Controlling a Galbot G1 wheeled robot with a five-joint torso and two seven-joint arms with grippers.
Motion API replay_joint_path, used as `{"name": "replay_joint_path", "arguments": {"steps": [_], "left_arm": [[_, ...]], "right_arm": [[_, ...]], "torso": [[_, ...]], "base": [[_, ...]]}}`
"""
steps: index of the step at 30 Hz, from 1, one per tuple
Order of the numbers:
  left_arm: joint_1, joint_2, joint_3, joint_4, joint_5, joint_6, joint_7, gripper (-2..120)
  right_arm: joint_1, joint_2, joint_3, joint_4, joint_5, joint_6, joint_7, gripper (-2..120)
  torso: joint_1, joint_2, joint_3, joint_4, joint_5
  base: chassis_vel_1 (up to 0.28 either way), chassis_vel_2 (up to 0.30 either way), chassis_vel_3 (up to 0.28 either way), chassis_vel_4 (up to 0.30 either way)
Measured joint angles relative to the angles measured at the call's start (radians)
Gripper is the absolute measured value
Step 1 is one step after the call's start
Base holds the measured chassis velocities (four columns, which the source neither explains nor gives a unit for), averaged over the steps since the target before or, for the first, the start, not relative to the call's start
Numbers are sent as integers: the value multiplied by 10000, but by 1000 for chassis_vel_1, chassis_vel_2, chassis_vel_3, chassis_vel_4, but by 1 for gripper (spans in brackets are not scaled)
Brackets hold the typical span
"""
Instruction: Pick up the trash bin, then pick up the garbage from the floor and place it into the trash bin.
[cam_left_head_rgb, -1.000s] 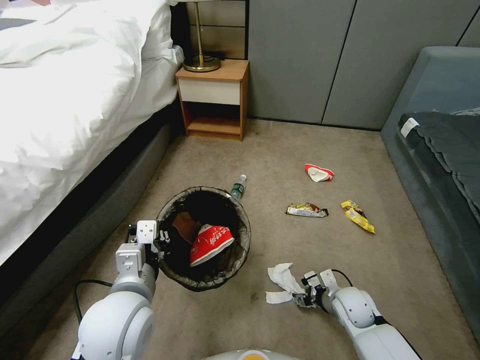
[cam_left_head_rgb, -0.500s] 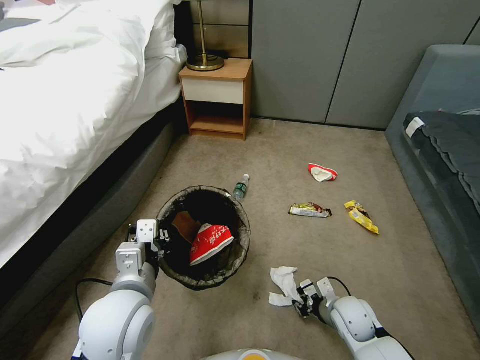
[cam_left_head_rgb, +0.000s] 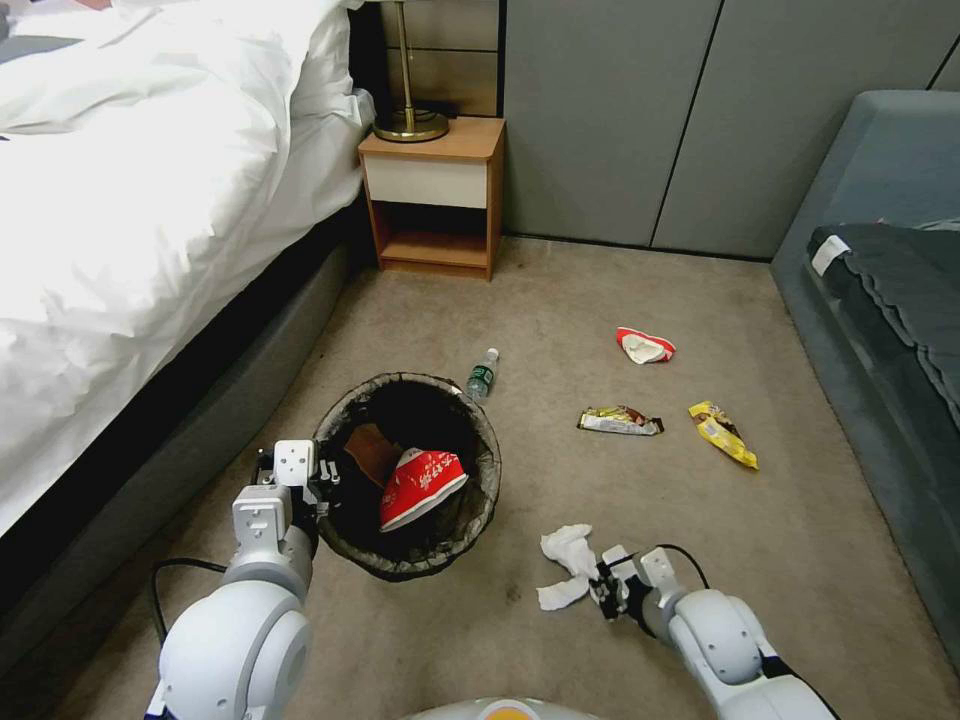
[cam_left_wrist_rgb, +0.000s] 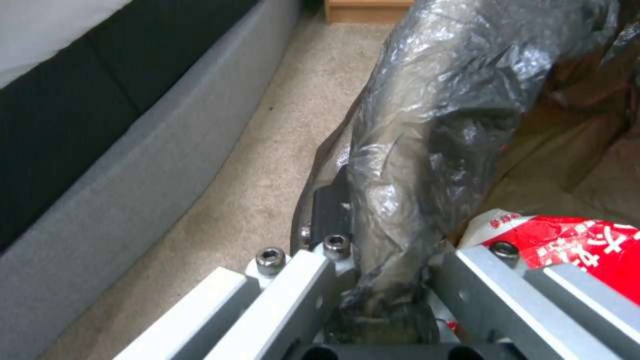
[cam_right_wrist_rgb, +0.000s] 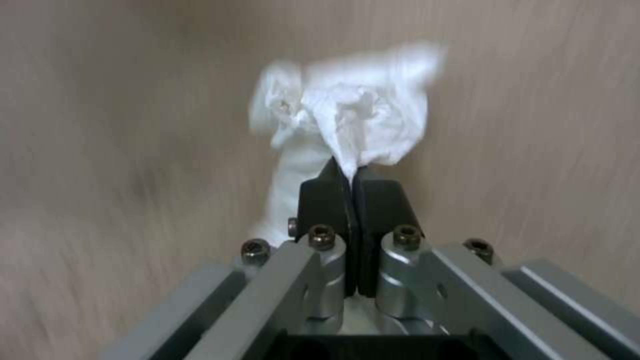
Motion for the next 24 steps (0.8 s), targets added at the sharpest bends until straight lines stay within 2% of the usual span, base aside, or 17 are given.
{"name": "replay_joint_path", "arguments": {"steps": [1, 3, 4, 5, 6, 8, 10, 11, 14, 19, 24], "left_arm": [[0, 0, 0, 0, 0, 0, 0, 0], [-13, 11, -1, -3, -4, 16, 3, 0], [-13, 11, -1, -3, -4, 16, 3, 0], [-25, 12, -1, -4, -5, 21, 4, 0], [-36, 14, 3, -4, -5, 25, 4, 0], [-41, 13, 21, -4, -6, 28, 4, 0], [-57, 3, 71, -3, -6, 32, 7, 0], [-57, 3, 71, -3, -6, 32, 7, 0], [-69, 13, 95, -3, -3, 34, 11, 0], [-63, 54, 94, -27, -3, 39, 22, 0], [-38, 72, 98, -39, 25, 40, 66, 0]], "right_arm": [[0, 0, 0, 0, 0, 0, 0, 0], [-67, -42, 452, 422, 103, 1935, -1014, 0], [-67, -42, 452, 422, 103, 1935, -1014, 0], [-78, -78, 639, 760, 150, 2441, -1432, 0], [-143, -192, 785, 1364, 583, 2521, -1638, 0], [-190, -293, 830, 1812, 1019, 2459, -1702, 0], [-201, -538, 892, 3029, 1851, 2399, -1975, 0], [-201, -538, 892, 3029, 1851, 2399, -1975, 0], [34, -906, 780, 4505, 2166, 2226, -2385, 0], [397, -1558, 446, 5489, 2228, 1818, -2317, 0], [877, -2211, 230, 5592, 2927, 1939, -2857, 0]], "torso": [[0, 0, 0, 0, 0], [0, 0, 0, 0, 3], [0, 0, 0, 0, 3], [0, 0, 0, 2, 3], [0, 0, 0, 1, 0], [0, 0, 0, 1, 1], [0, 0, -1, 0, -2], [0, 0, -1, 0, -2], [0, 0, -1, 1, 0], [0, 0, -1, 0, 1], [0, 0, -1, 2, 2]], "base": [[0, 0, 0, 0], [0, 0, 0, 0], [0, 0, 0, 0], [0, 0, 0, 0], [0, 0, 0, 0], [0, 0, 0, 0], [0, 0, 0, 0], [0, 0, 0, 0], [0, 0, 0, 0], [0, 0, 0, 0], [0, 0, 0, 0]]}}
